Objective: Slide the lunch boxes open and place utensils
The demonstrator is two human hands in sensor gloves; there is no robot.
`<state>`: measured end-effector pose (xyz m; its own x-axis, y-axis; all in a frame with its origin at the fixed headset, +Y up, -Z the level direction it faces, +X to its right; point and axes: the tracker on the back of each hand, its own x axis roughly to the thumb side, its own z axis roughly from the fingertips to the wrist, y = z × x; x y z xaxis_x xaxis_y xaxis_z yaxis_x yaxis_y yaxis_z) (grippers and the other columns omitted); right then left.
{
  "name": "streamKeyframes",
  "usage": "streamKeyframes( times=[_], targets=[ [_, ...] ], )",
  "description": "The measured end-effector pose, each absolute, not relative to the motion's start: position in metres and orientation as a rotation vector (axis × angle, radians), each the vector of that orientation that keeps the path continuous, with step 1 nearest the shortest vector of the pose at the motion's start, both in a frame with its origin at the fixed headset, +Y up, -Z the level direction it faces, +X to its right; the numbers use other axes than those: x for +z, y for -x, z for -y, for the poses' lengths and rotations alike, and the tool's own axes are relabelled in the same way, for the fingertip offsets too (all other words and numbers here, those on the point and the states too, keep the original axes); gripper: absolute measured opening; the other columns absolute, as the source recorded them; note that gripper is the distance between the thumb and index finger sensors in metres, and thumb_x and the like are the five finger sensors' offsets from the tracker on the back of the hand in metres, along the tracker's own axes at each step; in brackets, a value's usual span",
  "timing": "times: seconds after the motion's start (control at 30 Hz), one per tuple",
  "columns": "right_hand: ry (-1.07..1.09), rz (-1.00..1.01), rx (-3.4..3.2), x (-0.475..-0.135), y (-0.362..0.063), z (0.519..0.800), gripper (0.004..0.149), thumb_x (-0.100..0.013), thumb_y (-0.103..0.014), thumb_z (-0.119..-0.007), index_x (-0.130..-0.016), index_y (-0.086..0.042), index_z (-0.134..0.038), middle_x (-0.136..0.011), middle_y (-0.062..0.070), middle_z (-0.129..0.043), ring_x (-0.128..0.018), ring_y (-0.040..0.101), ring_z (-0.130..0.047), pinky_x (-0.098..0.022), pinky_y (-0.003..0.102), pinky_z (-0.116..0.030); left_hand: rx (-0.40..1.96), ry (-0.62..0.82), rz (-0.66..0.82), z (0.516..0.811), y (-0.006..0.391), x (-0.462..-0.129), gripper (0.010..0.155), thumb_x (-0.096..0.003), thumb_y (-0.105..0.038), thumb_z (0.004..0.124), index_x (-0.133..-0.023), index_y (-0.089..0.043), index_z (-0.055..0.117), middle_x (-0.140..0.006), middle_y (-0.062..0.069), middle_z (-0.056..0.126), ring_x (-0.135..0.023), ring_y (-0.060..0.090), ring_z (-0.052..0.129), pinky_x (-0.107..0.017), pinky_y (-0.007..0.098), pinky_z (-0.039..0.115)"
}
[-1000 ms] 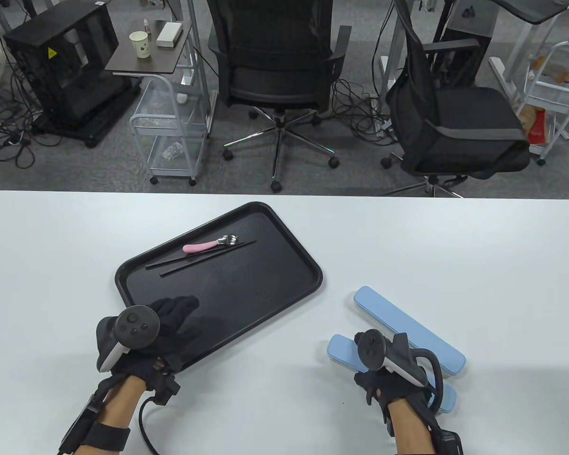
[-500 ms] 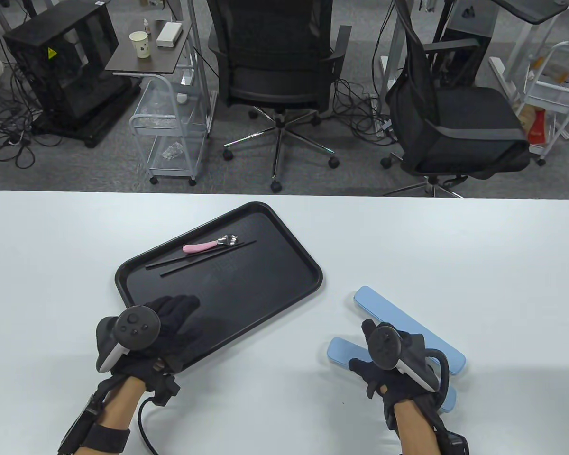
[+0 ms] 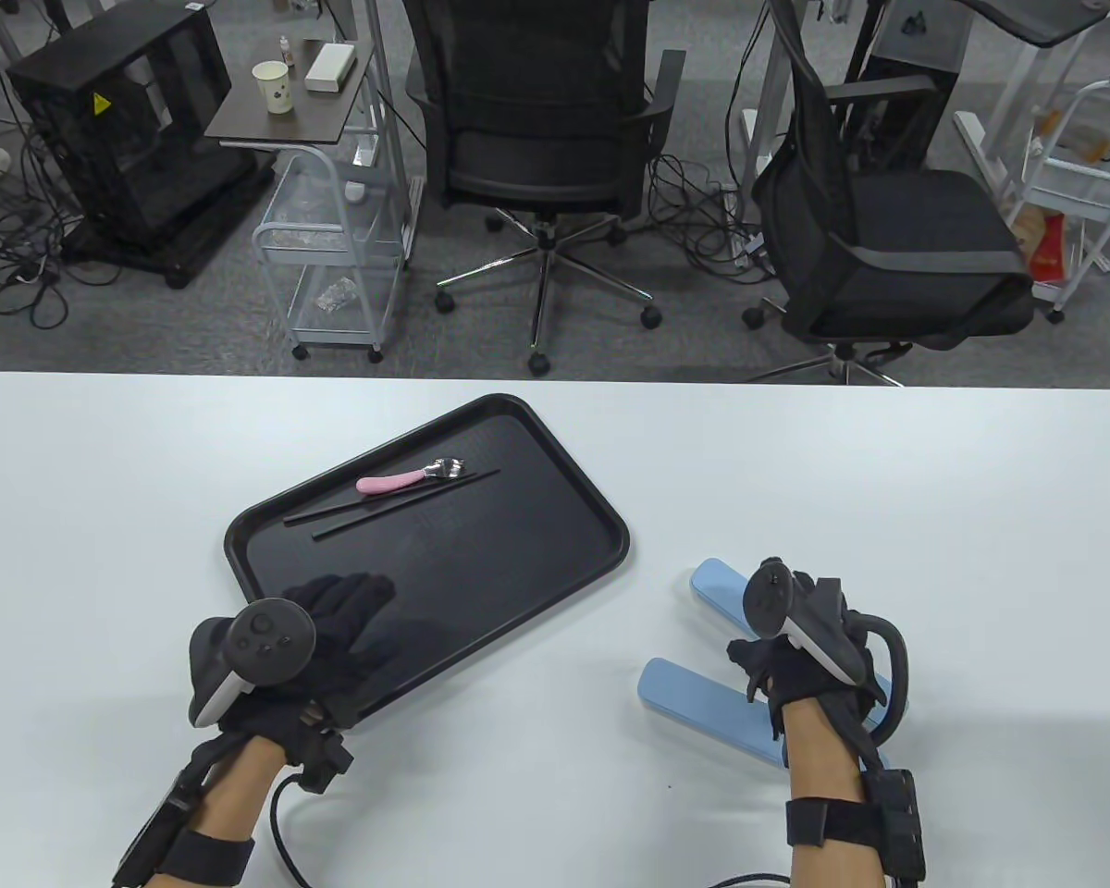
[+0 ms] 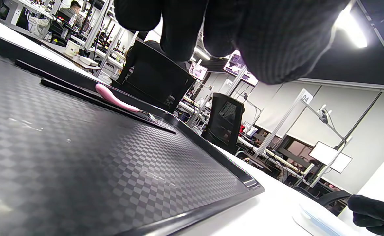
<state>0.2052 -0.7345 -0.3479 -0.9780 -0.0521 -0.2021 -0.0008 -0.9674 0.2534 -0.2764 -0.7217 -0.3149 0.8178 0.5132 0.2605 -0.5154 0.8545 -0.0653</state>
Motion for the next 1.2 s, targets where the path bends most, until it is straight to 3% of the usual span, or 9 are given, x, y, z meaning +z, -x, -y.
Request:
streamKeyframes(
  times=[0.13,0.43,0.67,0.77,0.9,1.1,1.2],
  targets=[
    [-0.370,0.574,-3.023,-0.357,-0.211,0.751,0.091,-0.042,-0.052,-0.086,-0.109,-0.030,-0.029,-0.114,0.010,-0.038,-0.107,0.044,-0.046,-0.074,0.063,-0.047,0.539,-0.001,0.276,0.722,0.275,-0.315,0.068,-0.0431,-0.050,0.084,-0.104,-0.028,0.062,-0.112,0.004,0.063,-0.105,0.037,0.047,-0.075,0.060,0.024],
    [-0.415,0.622,-3.015,-0.364,-0.219,0.766,0.082,-0.045,-0.043,-0.087,-0.106,-0.039,-0.032,-0.111,0.009,-0.047,-0.102,0.041,-0.059,-0.073,0.061,-0.051,0.537,0.006,0.278,0.722,0.274,-0.315,0.068,-0.0432,-0.050,0.084,-0.104,-0.029,0.062,-0.112,0.004,0.062,-0.105,0.037,0.047,-0.075,0.060,0.025],
    [-0.390,0.529,-3.024,-0.364,-0.217,0.767,0.082,-0.044,-0.042,-0.087,-0.106,-0.034,-0.034,-0.107,0.009,-0.050,-0.097,0.038,-0.065,-0.072,0.061,-0.055,0.524,0.006,0.285,0.721,0.272,-0.314,0.067,-0.0439,-0.048,0.084,-0.104,-0.029,0.062,-0.112,0.004,0.062,-0.104,0.037,0.048,-0.075,0.060,0.025],
    [-0.389,0.465,-3.081,-0.362,-0.218,0.757,0.085,-0.044,-0.041,-0.088,-0.105,-0.040,-0.028,-0.106,0.010,-0.044,-0.095,0.038,-0.064,-0.072,0.062,-0.055,0.520,0.011,0.292,0.721,0.271,-0.313,0.067,-0.0443,-0.049,0.083,-0.104,-0.029,0.061,-0.112,0.004,0.061,-0.104,0.037,0.047,-0.074,0.060,0.024],
    [-0.320,0.285,-3.165,-0.355,-0.215,0.733,0.082,-0.044,-0.044,-0.089,-0.105,-0.041,-0.034,-0.105,0.008,-0.047,-0.094,0.035,-0.067,-0.071,0.060,-0.058,0.521,0.002,0.300,0.719,0.269,-0.313,0.067,-0.0444,-0.048,0.083,-0.104,-0.029,0.061,-0.112,0.004,0.060,-0.104,0.037,0.047,-0.074,0.060,0.024],
    [-0.009,-0.036,-3.223,-0.334,-0.176,0.693,0.079,-0.042,-0.051,-0.089,-0.106,-0.038,-0.044,-0.106,0.003,-0.055,-0.090,0.031,-0.071,-0.070,0.056,-0.060,0.494,0.006,0.338,0.718,0.259,-0.308,0.066,-0.0453,-0.047,0.082,-0.105,-0.029,0.060,-0.113,0.004,0.060,-0.104,0.037,0.047,-0.074,0.060,0.024],
    [0.183,-0.071,-3.265,-0.319,-0.148,0.676,0.080,-0.041,-0.051,-0.090,-0.106,-0.036,-0.046,-0.106,0.002,-0.057,-0.089,0.030,-0.069,-0.071,0.055,-0.059,0.485,0.016,0.369,0.717,0.250,-0.304,0.067,-0.0453,-0.047,0.082,-0.105,-0.029,0.058,-0.113,0.003,0.059,-0.104,0.037,0.047,-0.074,0.060,0.025]
  ],
)
